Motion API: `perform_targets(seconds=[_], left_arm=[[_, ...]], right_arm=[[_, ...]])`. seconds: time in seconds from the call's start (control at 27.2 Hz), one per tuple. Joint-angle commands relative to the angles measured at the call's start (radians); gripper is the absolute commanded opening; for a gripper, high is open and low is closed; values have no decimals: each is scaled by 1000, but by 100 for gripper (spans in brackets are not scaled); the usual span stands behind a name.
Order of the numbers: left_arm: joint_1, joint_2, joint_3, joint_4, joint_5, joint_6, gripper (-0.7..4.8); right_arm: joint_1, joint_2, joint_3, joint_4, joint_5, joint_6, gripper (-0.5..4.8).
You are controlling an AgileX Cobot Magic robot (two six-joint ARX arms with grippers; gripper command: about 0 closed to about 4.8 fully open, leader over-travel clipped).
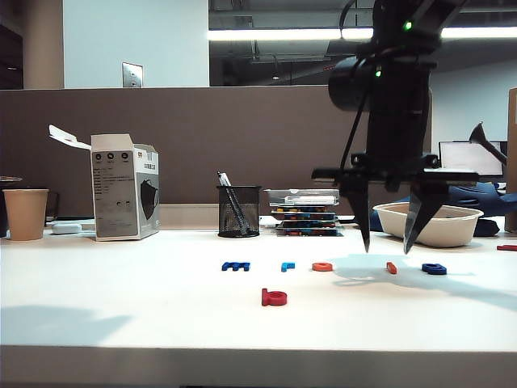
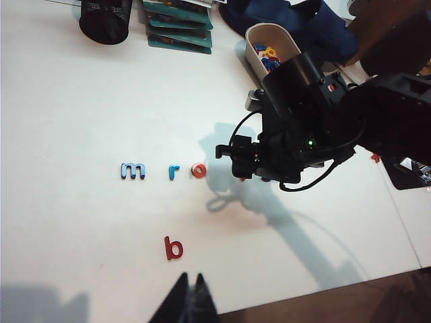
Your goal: Select the appropriate letters from the row of letter magnets placed on the table to arrange into the word "big".
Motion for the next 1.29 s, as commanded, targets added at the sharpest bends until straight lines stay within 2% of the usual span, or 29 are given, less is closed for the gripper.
perform_targets(seconds=[0.04,0.44,0.59,0.73,0.84,1.03,1.1,1.29], left_arm=[[0,-2,2,10,-8,-3,-5],[0,-2,2,10,-8,-3,-5],[0,-1,2,10,-8,-3,-5],[0,-1,2,10,-8,-3,-5],[0,-1,2,10,-8,-3,-5],[0,-1,2,10,-8,-3,-5],[0,-1,2,10,-7,-3,-5],[0,-1,2,10,-8,-3,-5]], right_arm=[[-3,24,3,42,-13,-5,210],[-16,63,3,42,-8,-32,204],[-27,63,3,30,-16,-32,137],[-32,63,3,32,-13,-32,128],[-32,63,3,32,-13,-32,71],[-32,63,3,32,-16,-32,63],[-32,63,3,32,-16,-32,20],[-32,63,3,34,-15,-32,20]])
